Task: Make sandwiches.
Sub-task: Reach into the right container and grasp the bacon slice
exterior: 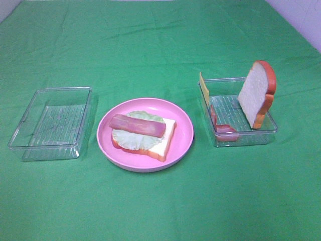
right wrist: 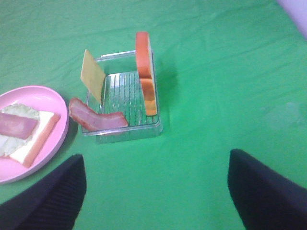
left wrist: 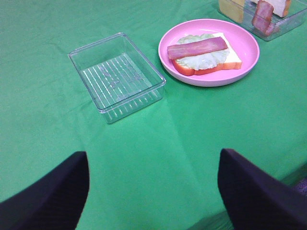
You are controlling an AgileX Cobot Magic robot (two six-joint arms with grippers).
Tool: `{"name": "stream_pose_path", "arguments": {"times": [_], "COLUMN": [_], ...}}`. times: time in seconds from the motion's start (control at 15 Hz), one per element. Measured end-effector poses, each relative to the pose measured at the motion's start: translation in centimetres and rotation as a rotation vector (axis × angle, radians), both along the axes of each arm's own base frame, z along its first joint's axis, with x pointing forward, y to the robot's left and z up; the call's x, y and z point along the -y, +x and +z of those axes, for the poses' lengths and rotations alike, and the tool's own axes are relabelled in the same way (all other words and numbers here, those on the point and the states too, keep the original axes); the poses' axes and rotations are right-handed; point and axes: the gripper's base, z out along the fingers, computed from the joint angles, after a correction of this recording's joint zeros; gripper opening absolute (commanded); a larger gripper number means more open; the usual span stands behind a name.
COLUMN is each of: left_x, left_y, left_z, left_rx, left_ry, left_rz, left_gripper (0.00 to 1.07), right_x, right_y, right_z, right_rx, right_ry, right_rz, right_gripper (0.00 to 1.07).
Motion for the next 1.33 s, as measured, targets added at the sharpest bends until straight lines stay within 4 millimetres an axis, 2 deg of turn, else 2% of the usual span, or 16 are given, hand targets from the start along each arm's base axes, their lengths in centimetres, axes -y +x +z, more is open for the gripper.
{"name": "stream_pose_path", "arguments": {"times": [0.2, 0.4, 0.67, 0.8, 1.07, 1.2, 1.33], "left_x": [0.1, 0.1, 0.1, 0.1, 0.1, 0.1, 0.1], "left_y": [0.0, 0.0, 0.0, 0.0, 0.0, 0.0, 0.0], "left_z": [0.1, 0.1, 0.1, 0.1, 0.1, 0.1, 0.1], "left_rx": [0.009, 0.008, 0.008, 0.008, 0.009, 0.009, 0.009], "left_ry": [-0.008, -0.013, -0.014, -0.014, -0.014, -0.013, -0.013], "left_rz": [-0.003, -0.006, -0.006, -0.007, -0.007, -0.008, -0.008], "left_gripper": [0.72, 0.72, 0.72, 0.72, 0.72, 0.72, 0.72], "right_x": [-0.5, -1.5, -2.6, -5.0, -12.2, -14.8, -16.3], "right_y": [3.7, 9.1, 14.8, 16.6, 20.3, 21.6, 22.8], "right_z": [-0.3, 0.9, 2.1, 2.0, -0.6, -1.9, -3.2], "right_rx": [-0.116, -0.202, -0.272, -0.313, -0.537, -0.655, -0.729], "right_ry": [0.043, 0.148, 0.212, 0.160, 0.005, -0.057, -0.096], "right_rz": [0.092, 0.236, 0.390, 0.484, 0.532, 0.495, 0.471], "right_gripper": [0.76, 0.75, 0.65, 0.64, 0.59, 0.59, 0.59]}}
